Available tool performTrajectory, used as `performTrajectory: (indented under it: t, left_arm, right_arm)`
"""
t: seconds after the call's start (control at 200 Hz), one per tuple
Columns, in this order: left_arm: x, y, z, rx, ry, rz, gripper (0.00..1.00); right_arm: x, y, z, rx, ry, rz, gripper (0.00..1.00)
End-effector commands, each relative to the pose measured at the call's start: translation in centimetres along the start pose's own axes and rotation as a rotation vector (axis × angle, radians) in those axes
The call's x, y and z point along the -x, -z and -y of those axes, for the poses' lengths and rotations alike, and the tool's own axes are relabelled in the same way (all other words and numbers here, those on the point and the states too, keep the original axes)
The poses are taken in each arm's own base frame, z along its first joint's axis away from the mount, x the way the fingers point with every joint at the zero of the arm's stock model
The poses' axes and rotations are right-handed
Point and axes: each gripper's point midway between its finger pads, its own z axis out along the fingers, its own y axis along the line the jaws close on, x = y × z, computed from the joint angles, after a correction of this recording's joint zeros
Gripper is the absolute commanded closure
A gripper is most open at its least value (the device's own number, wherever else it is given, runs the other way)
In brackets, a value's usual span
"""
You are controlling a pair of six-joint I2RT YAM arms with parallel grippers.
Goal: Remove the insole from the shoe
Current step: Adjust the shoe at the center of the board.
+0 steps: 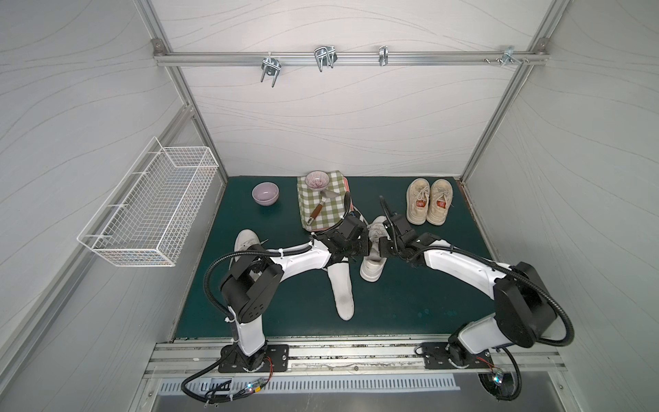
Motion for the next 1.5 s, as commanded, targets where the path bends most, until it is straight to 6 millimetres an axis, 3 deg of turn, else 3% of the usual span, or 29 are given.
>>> performTrajectory:
  t: [0.0,0.08,0.195,0.34,0.485,0.6,0.715,0.91,1.06,1.155,1.31,1.495]
  left_arm:
    - [2.2,-0.7,1.3,-0.025,-0.018,0.040,0.61]
    - [2.3,-0.9,1.1,-0.014,-0.019,0.044,0.70]
    - [2.6,-0.3,-0.6,0.071,-0.017,0.074,0.81]
    - [2.7,1.0,-4.5,0.179,0.063,0.119,0.98]
    - [2.6,2.9,-8.1,0.255,0.159,0.174,1.00]
    - [2.5,3.7,-8.9,0.270,0.187,0.198,1.00]
    - [2.4,3.0,-7.1,0.174,0.167,0.170,1.00]
    - [1.1,1.7,-2.0,0.013,0.094,0.106,1.00]
    - [0.3,1.6,0.0,-0.035,0.084,0.096,1.00]
    - [0.1,1.9,0.3,-0.038,0.085,0.091,0.99]
    - [0.0,2.2,0.6,-0.064,0.090,0.093,0.96]
    - [-0.6,2.3,0.9,-0.083,0.060,0.070,0.91]
  right_arm:
    - [-1.2,-0.6,0.9,-0.047,0.005,-0.044,0.72]
    - [-1.1,-0.5,1.5,-0.080,-0.005,-0.043,0.78]
    - [-1.1,0.0,3.4,-0.145,-0.042,-0.036,0.85]
    - [-1.7,0.7,6.7,-0.218,-0.113,-0.042,0.91]
    - [-2.3,1.0,9.8,-0.282,-0.188,-0.059,0.97]
    - [-2.5,1.0,10.6,-0.292,-0.219,-0.066,0.98]
    - [-2.2,0.7,8.1,-0.177,-0.168,-0.051,0.97]
    - [-2.2,1.0,-0.1,0.115,0.063,-0.045,0.71]
    - [-3.9,1.8,-2.6,0.215,0.119,-0.099,0.47]
    - [-5.2,2.0,-2.7,0.175,0.162,-0.127,0.36]
    - [-6.3,0.5,-0.2,0.006,0.147,-0.188,0.28]
    - [-5.1,-0.3,2.3,-0.168,0.129,-0.152,0.26]
